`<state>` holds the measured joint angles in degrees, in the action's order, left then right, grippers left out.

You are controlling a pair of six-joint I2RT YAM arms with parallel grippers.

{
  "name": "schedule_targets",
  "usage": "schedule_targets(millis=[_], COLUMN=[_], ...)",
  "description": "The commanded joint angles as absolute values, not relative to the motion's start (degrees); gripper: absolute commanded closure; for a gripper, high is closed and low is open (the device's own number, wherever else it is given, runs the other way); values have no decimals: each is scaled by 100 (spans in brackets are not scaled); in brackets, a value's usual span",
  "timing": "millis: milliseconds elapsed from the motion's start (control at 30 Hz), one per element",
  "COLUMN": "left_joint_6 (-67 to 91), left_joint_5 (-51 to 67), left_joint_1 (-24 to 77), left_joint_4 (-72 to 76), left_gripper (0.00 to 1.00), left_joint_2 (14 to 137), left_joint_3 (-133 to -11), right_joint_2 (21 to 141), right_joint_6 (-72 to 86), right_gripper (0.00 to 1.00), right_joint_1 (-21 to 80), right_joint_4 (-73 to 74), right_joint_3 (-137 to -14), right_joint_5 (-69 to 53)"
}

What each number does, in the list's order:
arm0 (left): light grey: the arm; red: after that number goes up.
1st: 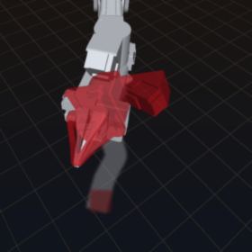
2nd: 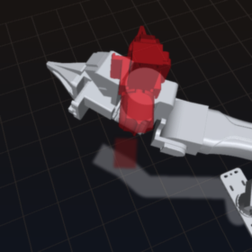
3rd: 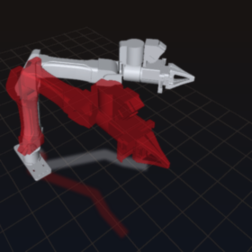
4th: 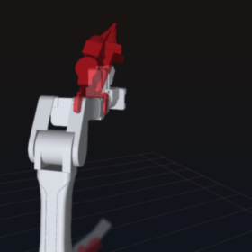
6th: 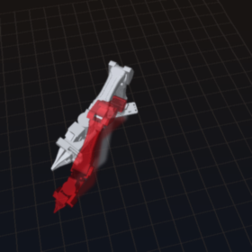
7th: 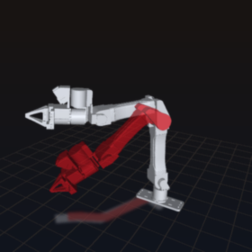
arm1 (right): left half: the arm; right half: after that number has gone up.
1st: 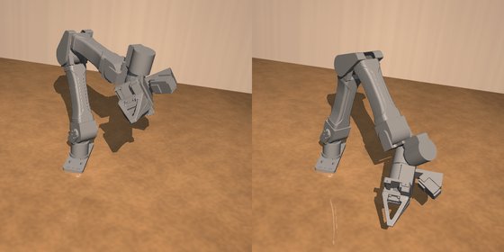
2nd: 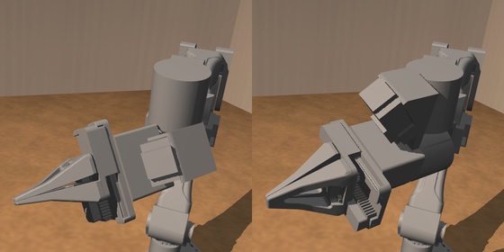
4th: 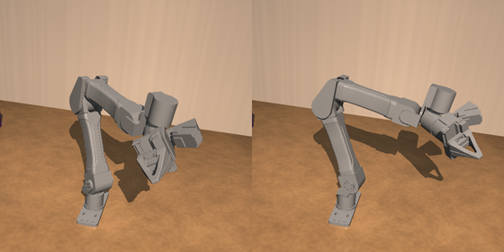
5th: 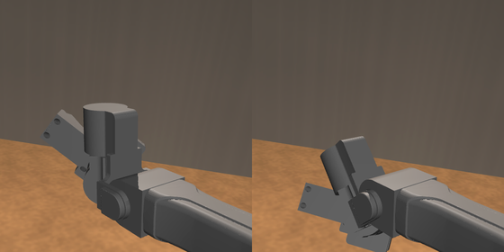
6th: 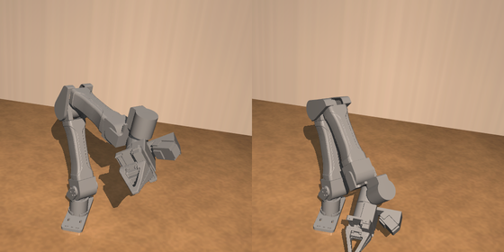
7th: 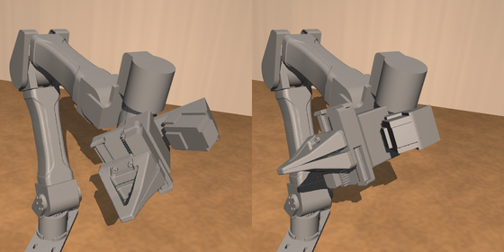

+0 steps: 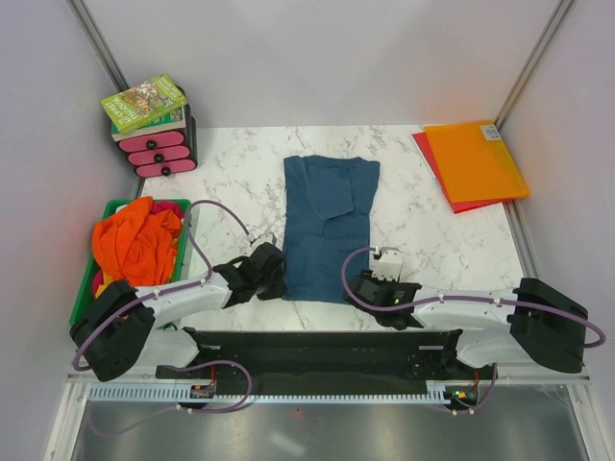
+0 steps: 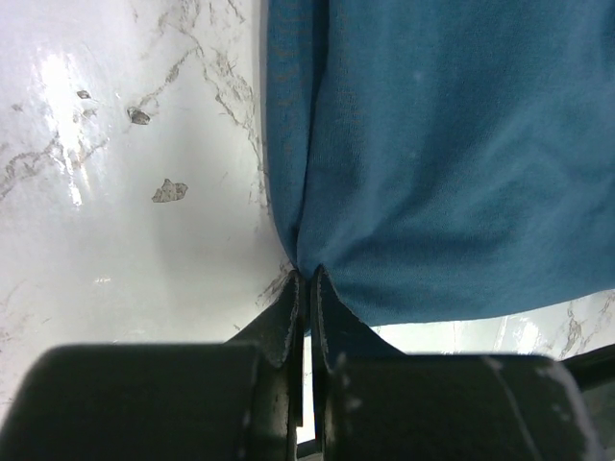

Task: Fold and stack the t-shirts
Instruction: Grab one side of the 2/3 rectangular tshirt with both arms

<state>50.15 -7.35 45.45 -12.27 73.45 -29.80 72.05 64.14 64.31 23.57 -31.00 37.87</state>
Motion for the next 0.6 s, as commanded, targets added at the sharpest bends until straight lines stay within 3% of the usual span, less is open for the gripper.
schedule_targets(millis=[0, 67, 133, 233, 267, 333, 567], left_joint_6=[5159, 5150, 5150, 5142, 5142, 5133, 5159], left_joint_5=[-747, -756, -756, -738, -730, -712, -677], left_joint_1=[4570, 4570, 4570, 4570, 4570, 4570, 4632], left_joint_4=[-1494, -1512, -1529, -1521, -1521, -1520, -1564], left_gripper=[98, 98, 98, 98, 98, 98, 98], left_joint_2=[7216, 7181, 7137, 7128, 7119, 7102, 6734], left_joint_3=[-2848, -2848, -2848, -2865, -2874, -2874, -2786], right_joint_2=[7567, 7637, 7787, 7910, 7919, 7893, 7481], right_joint_6=[6706, 6828, 7022, 7101, 7119, 7137, 7435], right_gripper=[48, 49, 57, 76, 87, 97, 100], right_joint_1=[6486, 6486, 6495, 6521, 6521, 6521, 6784], right_joint_4=[2285, 2399, 2653, 2830, 2830, 2839, 3128], right_joint_3=[-3261, -3278, -3331, -3331, -3314, -3278, -3208], right_joint_5=[3666, 3604, 3525, 3366, 3331, 3244, 3339])
